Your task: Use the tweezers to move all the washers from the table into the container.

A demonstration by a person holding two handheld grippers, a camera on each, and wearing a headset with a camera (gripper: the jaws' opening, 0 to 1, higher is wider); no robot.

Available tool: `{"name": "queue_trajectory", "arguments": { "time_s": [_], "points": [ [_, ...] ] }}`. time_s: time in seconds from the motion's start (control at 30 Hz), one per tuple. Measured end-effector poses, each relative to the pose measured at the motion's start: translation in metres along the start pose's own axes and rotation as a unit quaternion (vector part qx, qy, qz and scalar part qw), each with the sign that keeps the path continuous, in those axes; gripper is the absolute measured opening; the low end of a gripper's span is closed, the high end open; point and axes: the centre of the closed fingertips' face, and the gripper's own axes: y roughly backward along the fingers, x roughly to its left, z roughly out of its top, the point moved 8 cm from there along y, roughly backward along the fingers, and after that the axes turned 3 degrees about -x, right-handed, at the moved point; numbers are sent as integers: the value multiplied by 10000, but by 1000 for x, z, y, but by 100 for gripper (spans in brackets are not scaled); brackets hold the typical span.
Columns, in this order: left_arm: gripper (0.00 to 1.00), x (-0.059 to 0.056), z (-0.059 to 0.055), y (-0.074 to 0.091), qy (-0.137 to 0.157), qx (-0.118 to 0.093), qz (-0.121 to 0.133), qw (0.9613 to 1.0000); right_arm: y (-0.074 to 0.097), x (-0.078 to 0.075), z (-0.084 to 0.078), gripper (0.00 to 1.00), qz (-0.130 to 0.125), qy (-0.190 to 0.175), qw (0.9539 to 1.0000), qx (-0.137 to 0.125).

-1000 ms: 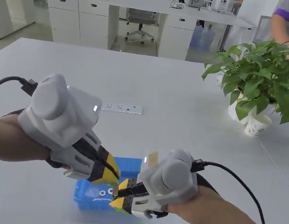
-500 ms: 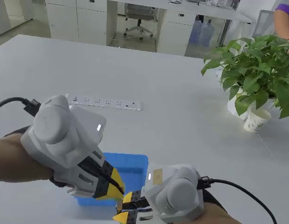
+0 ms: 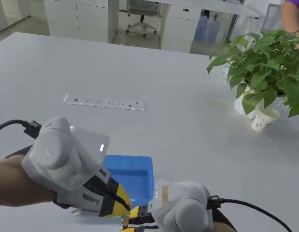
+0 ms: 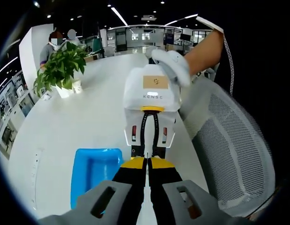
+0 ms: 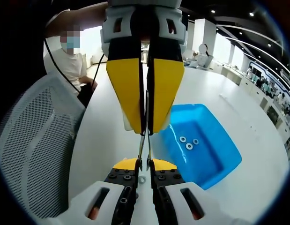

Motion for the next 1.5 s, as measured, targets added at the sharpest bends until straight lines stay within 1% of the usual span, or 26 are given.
{"name": "queue_trajectory", "arguments": {
  "time_s": [0.37, 0.53, 0.83, 1.17, 1.5],
  "points": [
    [4, -5, -7, -11, 35, 59, -93, 9999, -3, 6, -13, 11, -8, -59, 10000, 80],
    [4, -6, -10, -14, 26, 121, -103, 9999, -5, 7, -16, 11, 26, -63, 9999, 128],
    [4, -6, -14, -17, 42, 155, -113, 9998, -9, 7, -19, 11, 55, -107, 9998, 141],
    [4, -4, -14, -18, 105, 111, -114, 9998, -9, 6, -20, 12, 63, -147, 9998, 142],
    [4, -2, -11, -20, 111, 141, -161, 9997, -8, 5, -21, 10, 45, -186, 9996, 185]
  ]
}}
